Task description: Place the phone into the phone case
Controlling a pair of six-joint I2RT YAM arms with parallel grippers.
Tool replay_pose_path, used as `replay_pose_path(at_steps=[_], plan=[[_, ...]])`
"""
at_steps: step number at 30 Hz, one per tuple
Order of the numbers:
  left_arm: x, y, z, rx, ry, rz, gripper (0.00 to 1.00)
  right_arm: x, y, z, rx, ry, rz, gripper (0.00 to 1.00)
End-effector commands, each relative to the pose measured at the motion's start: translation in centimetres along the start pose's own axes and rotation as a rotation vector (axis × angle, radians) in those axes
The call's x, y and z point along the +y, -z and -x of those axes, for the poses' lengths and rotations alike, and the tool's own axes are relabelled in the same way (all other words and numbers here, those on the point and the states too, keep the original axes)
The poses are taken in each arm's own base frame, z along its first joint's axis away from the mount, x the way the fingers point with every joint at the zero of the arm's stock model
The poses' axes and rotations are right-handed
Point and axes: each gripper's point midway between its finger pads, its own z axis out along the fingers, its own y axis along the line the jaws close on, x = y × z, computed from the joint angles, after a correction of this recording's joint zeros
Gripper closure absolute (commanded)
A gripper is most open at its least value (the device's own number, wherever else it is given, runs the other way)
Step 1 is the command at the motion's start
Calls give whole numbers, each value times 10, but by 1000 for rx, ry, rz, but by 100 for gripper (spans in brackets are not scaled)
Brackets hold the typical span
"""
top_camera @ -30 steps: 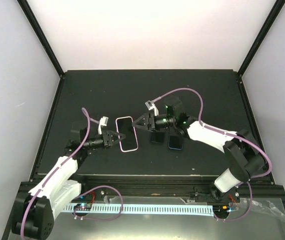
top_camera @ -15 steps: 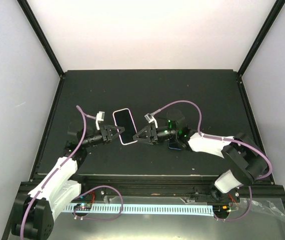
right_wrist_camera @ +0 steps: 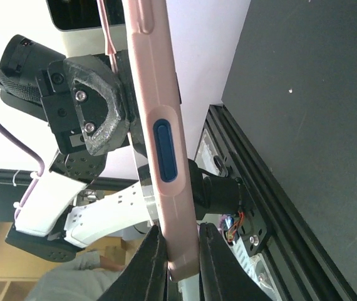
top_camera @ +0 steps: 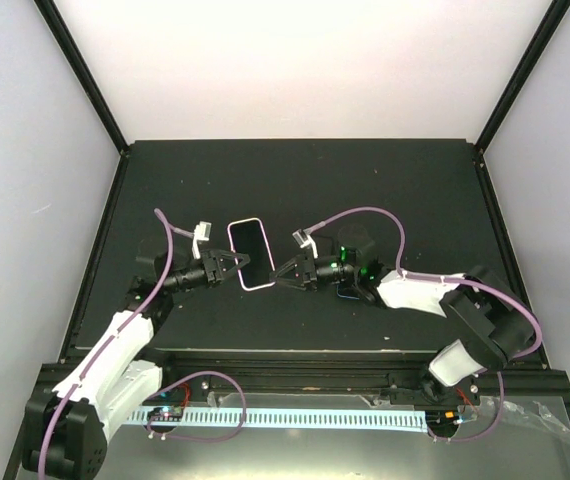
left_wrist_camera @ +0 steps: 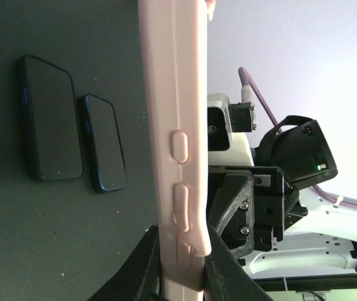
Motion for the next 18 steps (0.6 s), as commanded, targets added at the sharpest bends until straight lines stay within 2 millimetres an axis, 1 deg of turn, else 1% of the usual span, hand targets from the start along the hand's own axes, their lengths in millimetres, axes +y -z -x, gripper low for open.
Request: replay_pose_path(at_steps=[1, 5, 6, 8, 11, 13, 14, 15, 18], plan=[[-3, 4, 13, -49, -126, 66, 98, 4, 2, 6, -55, -56, 22, 99], [1, 3, 12, -32, -143, 89, 98, 0, 3, 6, -75, -140, 63, 99], [0, 3, 11, -27, -145, 80, 98, 2, 4, 7, -83, -142, 79, 99], [0, 2, 8, -21, -142, 65, 98, 0, 4, 7, -91, -164, 90, 97], [0, 2, 6, -7, -135, 57, 98, -6, 2, 7, -84, -141, 67, 83], [0, 1, 5, 6, -130, 52, 98, -13, 3, 7, -91, -132, 30, 69], [1, 0, 4, 11, -124, 56, 98, -16, 4, 7, -101, -123, 9, 57], [3, 0, 4, 13, -115, 65, 99, -20, 5, 7, -107, -116, -20, 50], [11, -2, 4, 30, -103, 96, 98, -32, 12, 11, -135, -61, -145, 37]])
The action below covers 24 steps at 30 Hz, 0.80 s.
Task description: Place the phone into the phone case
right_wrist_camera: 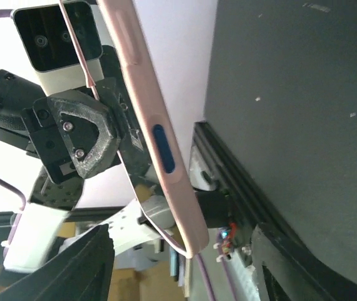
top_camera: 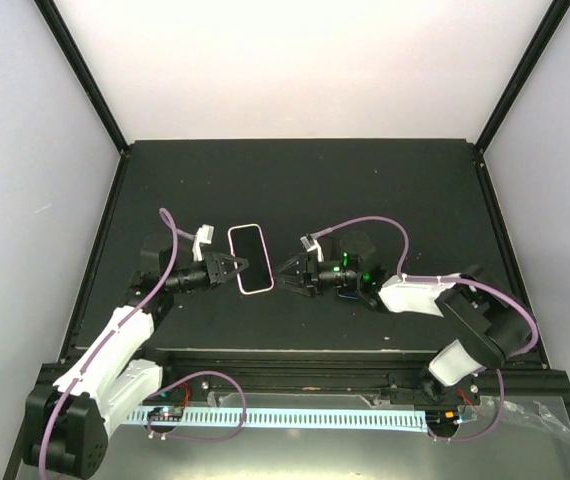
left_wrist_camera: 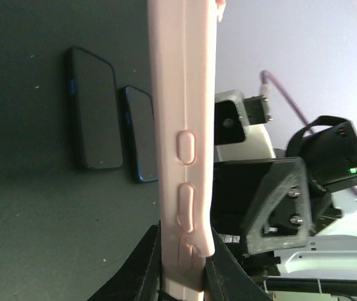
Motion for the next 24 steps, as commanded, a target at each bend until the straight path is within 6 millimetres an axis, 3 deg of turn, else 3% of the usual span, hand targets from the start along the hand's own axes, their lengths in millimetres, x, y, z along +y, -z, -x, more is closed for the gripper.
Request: replay_pose_path(at_steps=[1, 2, 3, 4, 13, 24], plan=[[-3, -2, 11, -3, -62, 17, 98, -10, 12, 14, -83, 106, -165, 30], [0, -3, 11, 1, -57, 27, 98, -11, 17, 17, -103, 133, -207, 20], [4, -5, 12, 5, -52, 34, 98, -16, 22, 19, -119, 147, -263, 4], [8, -8, 12, 12, -43, 41, 98, -14, 27, 22, -141, 175, -293, 1], [40, -38, 20, 78, 28, 87, 98, 17, 60, 45, -272, 396, -468, 0], [106, -73, 9, 164, 161, 192, 95, 38, 93, 59, -401, 479, -594, 0]])
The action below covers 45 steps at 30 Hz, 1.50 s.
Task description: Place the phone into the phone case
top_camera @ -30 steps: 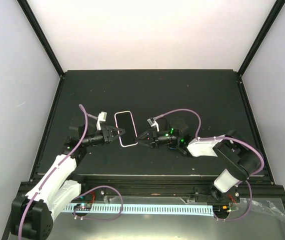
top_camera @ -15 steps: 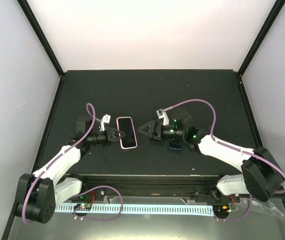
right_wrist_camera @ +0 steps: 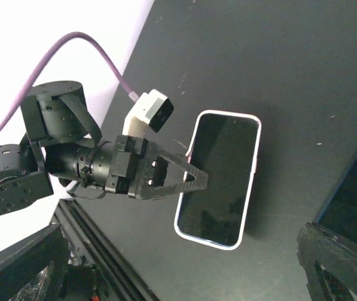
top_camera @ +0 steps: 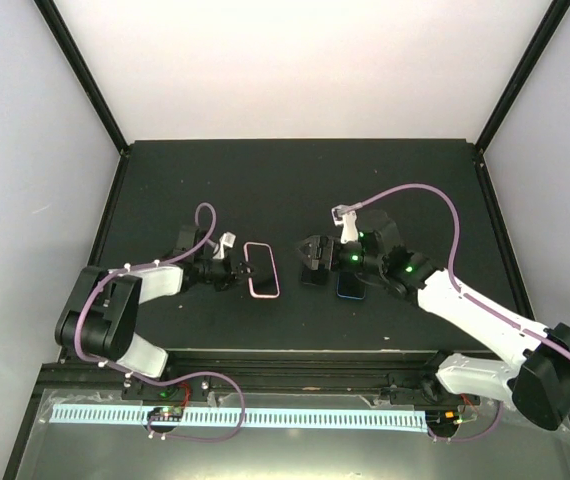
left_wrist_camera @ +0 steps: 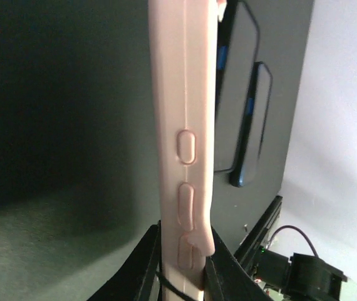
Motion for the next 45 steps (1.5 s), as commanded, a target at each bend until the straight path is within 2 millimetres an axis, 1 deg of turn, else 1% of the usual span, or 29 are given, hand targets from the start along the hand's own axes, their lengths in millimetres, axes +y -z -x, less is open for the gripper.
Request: replay_pose_path(at_steps=[1, 2, 5, 7, 9, 12, 15, 19, 24, 27, 28, 29, 31, 34, 35, 36, 38, 41, 45], plan=[[-10, -9, 18, -23, -78, -28, 94, -12, 12, 14, -46, 41, -114, 0], [-6, -10, 17, -19, -73, -15, 92, -12, 13, 14, -42, 42, -117, 0], [6, -11, 15, -16, -61, 32, 82, -12, 15, 15, -41, 55, -127, 0], [11, -11, 14, -15, -57, 55, 78, -16, 17, 18, -53, 60, -156, 0], [15, -10, 11, -12, -52, 75, 72, -18, 21, 21, -71, 67, -178, 0], [20, -7, 10, -16, -51, 112, 63, -13, 23, 25, -80, 85, -162, 0], [25, -1, 10, -26, -50, 167, 50, -8, 23, 24, -70, 94, -145, 0], [22, 12, 12, -67, -69, 225, 40, -13, 23, 22, -57, 92, -171, 0], [8, 34, 14, -134, -109, 263, 32, -15, 36, 28, -95, 95, -211, 0], [-15, 56, 17, -199, -169, 267, 24, -14, 48, 33, -138, 100, -224, 0], [-23, 65, 18, -224, -191, 271, 20, -14, 51, 35, -154, 101, -230, 0], [-32, 73, 19, -249, -212, 272, 10, -14, 55, 37, -170, 100, -236, 0], [-50, 90, 19, -296, -255, 271, 1, -13, 62, 41, -191, 98, -245, 0], [-86, 117, 17, -357, -340, 234, 1, -10, 73, 45, -208, 94, -261, 0], [-98, 125, 14, -375, -371, 217, 1, -8, 78, 46, -215, 96, -265, 0], [-115, 138, 11, -403, -407, 192, 1, -7, 83, 49, -226, 96, -271, 0], [-136, 156, 4, -439, -448, 164, 1, -1, 94, 54, -249, 99, -273, 0], [-162, 181, -8, -491, -512, 136, 1, 12, 109, 60, -277, 116, -254, 0], [-182, 207, -25, -540, -573, 116, 1, 27, 130, 67, -322, 142, -216, 0]])
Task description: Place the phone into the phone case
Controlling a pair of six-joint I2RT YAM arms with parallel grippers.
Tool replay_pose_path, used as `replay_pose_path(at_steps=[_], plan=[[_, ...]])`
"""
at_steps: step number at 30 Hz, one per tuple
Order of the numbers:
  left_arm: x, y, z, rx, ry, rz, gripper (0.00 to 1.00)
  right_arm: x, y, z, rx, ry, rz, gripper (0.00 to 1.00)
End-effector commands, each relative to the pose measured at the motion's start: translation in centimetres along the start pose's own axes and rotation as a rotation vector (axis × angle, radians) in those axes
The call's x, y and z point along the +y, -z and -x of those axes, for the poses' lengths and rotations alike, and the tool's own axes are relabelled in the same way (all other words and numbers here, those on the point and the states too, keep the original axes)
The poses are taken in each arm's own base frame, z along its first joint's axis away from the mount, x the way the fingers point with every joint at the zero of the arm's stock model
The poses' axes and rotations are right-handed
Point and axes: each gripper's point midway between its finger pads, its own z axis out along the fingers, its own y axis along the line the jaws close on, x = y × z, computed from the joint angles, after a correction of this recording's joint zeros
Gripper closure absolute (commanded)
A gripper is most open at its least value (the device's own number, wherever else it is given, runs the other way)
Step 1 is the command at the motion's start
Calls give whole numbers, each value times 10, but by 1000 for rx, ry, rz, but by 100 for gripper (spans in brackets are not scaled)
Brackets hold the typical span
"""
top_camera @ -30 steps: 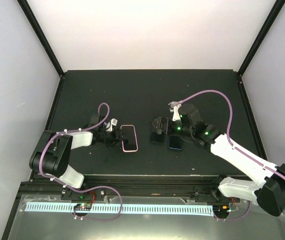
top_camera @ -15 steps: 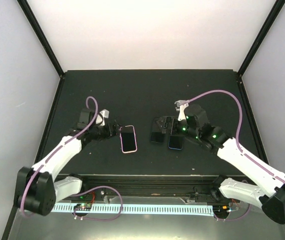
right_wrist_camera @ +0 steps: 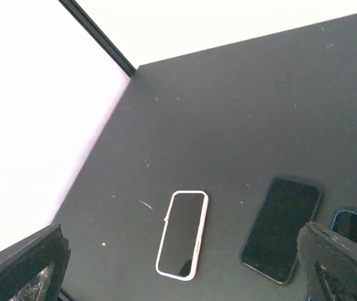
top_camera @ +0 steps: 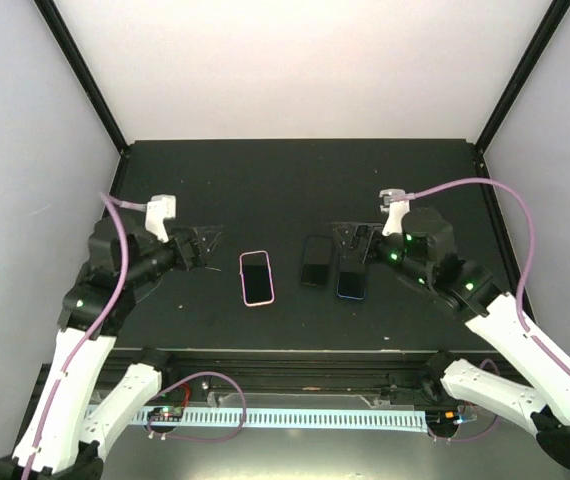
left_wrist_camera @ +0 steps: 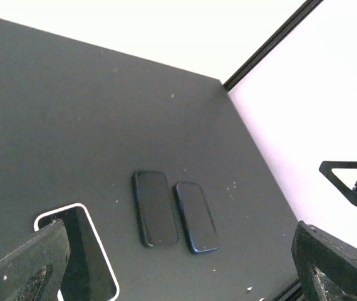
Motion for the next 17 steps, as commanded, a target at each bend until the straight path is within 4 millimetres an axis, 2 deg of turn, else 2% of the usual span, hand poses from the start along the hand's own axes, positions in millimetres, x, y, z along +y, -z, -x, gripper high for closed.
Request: replay_pose_path(at_steps=[1, 5, 9, 17], plan=[[-14, 34, -2, -16, -51, 11, 1, 5, 28, 20, -73, 19, 6, 0], [-25, 49, -4, -63, -47, -35, 1, 4, 40, 22, -99, 11, 8, 0], [-28, 56, -9, -98, -57, -65, 1, -3, 42, 13, -98, -14, 2, 0], [-15, 48, -21, -80, -30, -50, 1, -11, 41, 1, -94, -41, 5, 0]])
